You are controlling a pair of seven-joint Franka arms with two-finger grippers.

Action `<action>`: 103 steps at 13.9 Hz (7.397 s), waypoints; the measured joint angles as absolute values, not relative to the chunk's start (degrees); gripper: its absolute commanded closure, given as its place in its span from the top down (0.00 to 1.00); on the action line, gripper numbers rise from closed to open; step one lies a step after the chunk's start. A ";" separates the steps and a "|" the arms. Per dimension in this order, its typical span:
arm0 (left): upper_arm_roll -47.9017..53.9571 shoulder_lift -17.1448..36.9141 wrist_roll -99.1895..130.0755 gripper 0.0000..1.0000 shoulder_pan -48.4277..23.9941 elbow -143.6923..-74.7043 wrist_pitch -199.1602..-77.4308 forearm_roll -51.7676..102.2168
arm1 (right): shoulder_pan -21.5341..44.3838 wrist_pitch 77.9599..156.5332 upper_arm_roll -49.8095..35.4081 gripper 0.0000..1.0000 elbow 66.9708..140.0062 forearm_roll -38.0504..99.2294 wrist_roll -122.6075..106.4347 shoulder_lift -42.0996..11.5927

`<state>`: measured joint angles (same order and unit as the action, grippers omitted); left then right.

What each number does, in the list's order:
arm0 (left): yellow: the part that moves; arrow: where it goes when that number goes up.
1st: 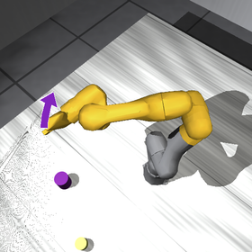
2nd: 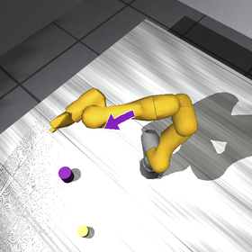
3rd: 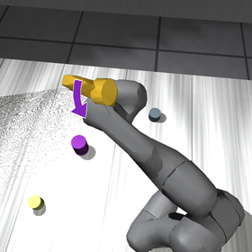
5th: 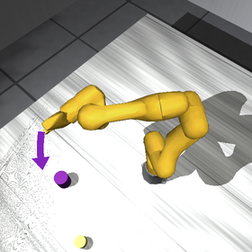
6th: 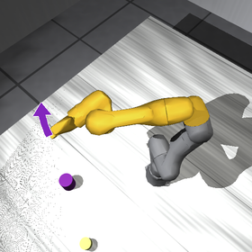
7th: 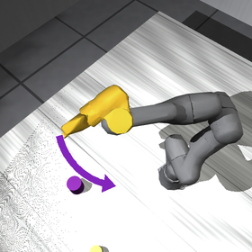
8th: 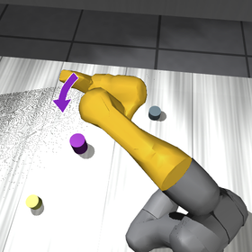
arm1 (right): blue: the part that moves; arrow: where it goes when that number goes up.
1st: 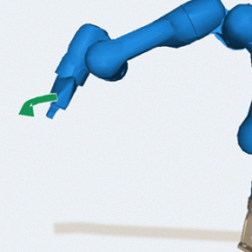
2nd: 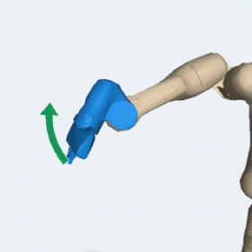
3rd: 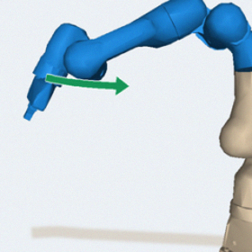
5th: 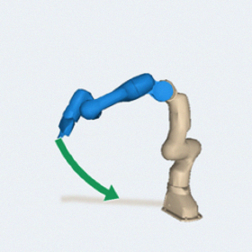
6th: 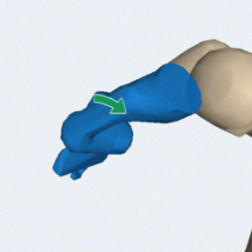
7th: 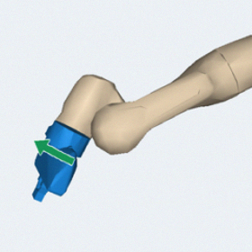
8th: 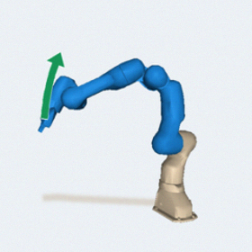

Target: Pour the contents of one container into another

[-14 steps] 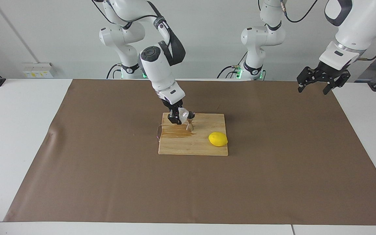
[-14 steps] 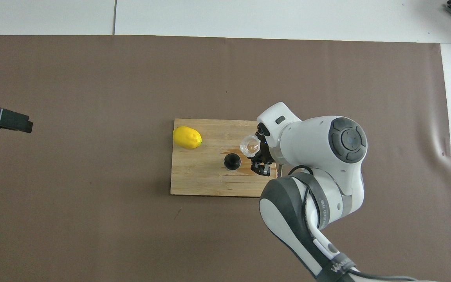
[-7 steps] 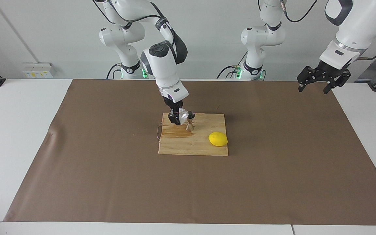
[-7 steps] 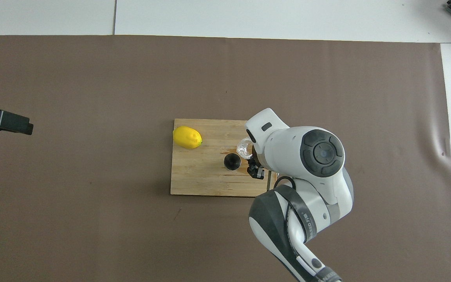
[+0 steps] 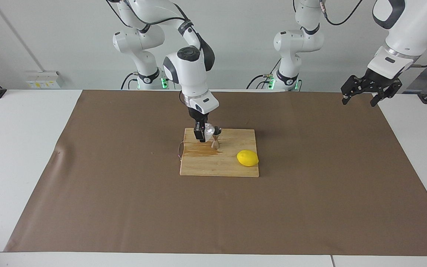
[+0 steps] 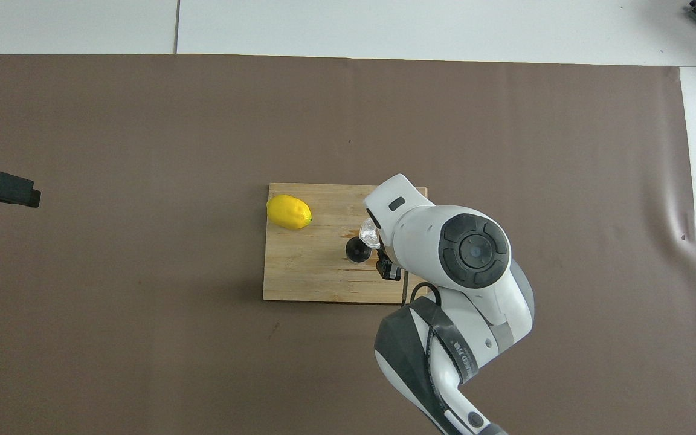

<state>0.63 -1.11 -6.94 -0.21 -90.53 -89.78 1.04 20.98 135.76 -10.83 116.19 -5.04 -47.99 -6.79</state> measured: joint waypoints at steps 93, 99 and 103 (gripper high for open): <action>0.63 -1.16 -6.94 1.00 -0.21 -90.57 -89.78 1.04 | 30.49 127.11 -10.84 0.35 116.29 -43.13 -28.02 -4.94; 0.63 -1.16 -6.94 1.00 -0.21 -90.57 -89.78 1.04 | 30.49 127.11 -10.84 0.35 116.28 -43.15 -27.39 -5.09; 0.63 -1.16 -6.94 1.00 -0.21 -90.57 -89.78 1.04 | 30.43 127.15 -10.84 0.35 116.11 -43.15 -25.94 -5.09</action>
<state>0.63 -1.16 -6.94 -0.21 -90.57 -89.78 1.04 30.43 127.15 -10.84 116.11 -43.15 -25.94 -5.09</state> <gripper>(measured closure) 0.000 0.480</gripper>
